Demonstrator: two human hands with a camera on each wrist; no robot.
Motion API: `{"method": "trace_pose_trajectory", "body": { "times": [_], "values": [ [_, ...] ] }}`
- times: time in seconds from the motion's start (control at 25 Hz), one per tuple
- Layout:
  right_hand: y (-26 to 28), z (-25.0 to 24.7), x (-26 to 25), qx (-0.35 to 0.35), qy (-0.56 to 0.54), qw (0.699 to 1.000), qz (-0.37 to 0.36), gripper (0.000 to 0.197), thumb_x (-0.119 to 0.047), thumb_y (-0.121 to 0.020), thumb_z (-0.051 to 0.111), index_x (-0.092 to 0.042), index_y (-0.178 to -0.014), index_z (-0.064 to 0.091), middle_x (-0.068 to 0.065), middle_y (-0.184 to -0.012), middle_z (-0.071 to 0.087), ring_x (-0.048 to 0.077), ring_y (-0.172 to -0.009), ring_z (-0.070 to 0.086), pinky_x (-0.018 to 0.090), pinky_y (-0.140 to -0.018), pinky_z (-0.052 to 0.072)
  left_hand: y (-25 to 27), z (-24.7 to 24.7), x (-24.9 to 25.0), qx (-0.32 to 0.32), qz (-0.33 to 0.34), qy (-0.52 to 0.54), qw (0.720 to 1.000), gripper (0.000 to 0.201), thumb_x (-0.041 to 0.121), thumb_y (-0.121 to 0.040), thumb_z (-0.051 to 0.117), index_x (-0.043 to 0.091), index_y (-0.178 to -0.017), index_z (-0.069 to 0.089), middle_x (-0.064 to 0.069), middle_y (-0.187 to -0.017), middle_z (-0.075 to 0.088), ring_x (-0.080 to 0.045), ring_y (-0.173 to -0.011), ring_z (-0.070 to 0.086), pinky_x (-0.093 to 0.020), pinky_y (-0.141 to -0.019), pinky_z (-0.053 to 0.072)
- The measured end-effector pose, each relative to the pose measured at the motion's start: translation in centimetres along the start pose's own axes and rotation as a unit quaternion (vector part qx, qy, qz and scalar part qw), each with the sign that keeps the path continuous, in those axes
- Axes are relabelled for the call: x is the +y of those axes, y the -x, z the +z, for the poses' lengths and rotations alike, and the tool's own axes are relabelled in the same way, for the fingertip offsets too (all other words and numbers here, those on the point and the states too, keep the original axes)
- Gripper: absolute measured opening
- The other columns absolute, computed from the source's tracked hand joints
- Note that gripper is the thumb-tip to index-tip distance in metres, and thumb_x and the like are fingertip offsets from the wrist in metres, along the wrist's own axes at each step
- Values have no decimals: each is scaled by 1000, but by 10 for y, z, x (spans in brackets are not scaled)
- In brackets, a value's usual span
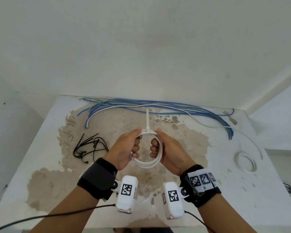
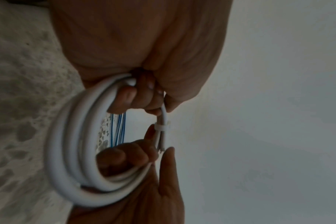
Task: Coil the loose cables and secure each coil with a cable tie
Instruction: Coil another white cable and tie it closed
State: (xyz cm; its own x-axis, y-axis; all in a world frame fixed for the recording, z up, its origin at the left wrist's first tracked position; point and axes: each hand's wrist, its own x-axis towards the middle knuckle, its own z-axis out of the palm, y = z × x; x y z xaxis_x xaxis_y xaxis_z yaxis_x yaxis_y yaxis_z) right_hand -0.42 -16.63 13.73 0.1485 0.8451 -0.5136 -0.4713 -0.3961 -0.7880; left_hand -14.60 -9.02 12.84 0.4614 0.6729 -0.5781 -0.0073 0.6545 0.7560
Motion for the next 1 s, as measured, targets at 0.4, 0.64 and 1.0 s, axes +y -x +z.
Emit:
{"method": "trace_pose_trajectory", "body": {
  "times": [0.4,0.64,1.0],
  "values": [
    [27,-76,9,-22,-81,996,-21,38,-34,-89,61,-15,-122,66,1,-104,74,14,-86,69,33,-76,57,-25,63,4,-20,21,52,998,36,46,-102,49,17,-82,53,10,-57,30,-5,-42,26,-23,-45,39],
    [45,-170,-8,-13,-97,995,-31,30,-32,-93,59,-18,-118,67,-2,-104,74,11,-83,66,26,-66,48,-57,141,-33,-7,21,-19,1000,41,46,-105,43,12,-93,64,1,-72,60,-15,-64,59,-34,-67,55],
    [77,-389,28,257,408,872,-85,23,-42,-96,65,-23,-108,71,1,-93,75,20,-89,68,37,-83,54,-128,142,-178,57,-7,-560,827,29,27,-104,48,4,-113,62,-14,-113,62,-32,-110,59,-37,-88,42]
  ]
}}
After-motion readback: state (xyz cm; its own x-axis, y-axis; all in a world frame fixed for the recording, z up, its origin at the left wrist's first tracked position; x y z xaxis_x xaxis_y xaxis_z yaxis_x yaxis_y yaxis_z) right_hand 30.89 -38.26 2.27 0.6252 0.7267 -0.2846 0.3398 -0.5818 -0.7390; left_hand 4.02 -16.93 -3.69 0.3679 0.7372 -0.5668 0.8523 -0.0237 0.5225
